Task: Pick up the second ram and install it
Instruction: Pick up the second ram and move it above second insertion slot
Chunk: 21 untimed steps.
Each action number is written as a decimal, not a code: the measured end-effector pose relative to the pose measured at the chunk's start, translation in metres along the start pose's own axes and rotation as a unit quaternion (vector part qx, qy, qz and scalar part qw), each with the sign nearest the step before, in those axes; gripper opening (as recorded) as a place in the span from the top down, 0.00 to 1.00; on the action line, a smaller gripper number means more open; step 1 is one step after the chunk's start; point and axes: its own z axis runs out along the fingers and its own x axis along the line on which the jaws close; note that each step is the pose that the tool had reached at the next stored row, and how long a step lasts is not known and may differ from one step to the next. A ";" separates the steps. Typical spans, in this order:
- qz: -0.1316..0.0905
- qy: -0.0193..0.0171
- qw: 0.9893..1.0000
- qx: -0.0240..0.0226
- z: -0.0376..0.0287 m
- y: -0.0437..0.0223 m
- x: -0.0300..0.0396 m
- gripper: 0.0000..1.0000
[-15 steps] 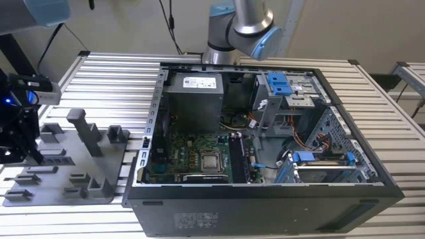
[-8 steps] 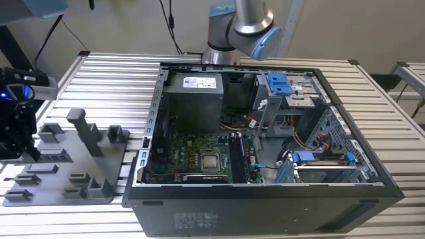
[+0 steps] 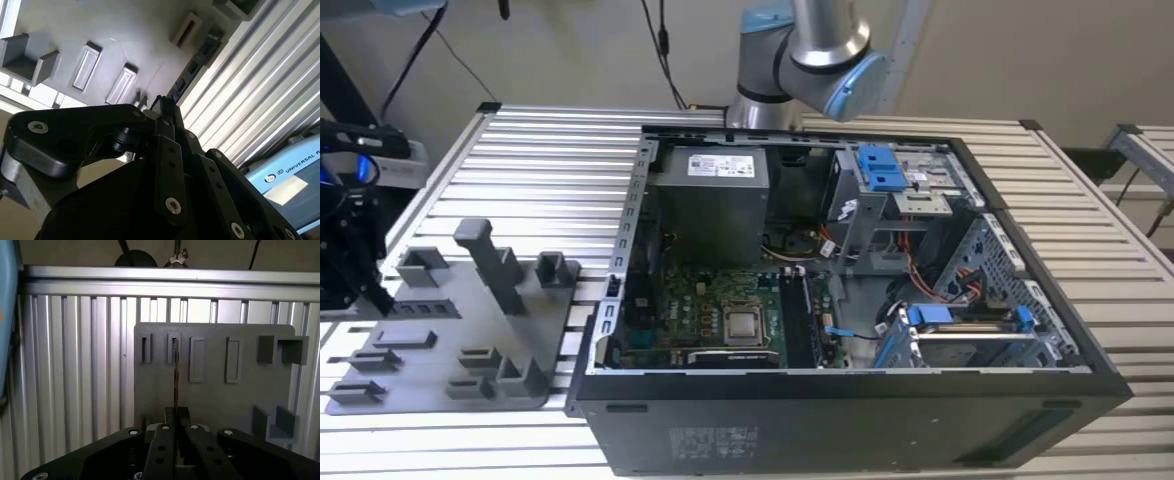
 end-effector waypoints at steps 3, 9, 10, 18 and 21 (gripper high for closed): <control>0.000 0.000 1.000 0.000 -0.0059 -0.0001 0.0001 0.86; 0.000 0.000 1.000 0.000 -0.0180 -0.0002 0.0005 0.86; 0.000 0.000 1.000 0.000 -0.0199 -0.0003 0.0005 0.86; 0.000 0.000 1.000 0.000 -0.0365 -0.0005 0.0010 0.86; 0.000 0.000 1.000 0.000 -0.0436 -0.0006 0.0012 0.86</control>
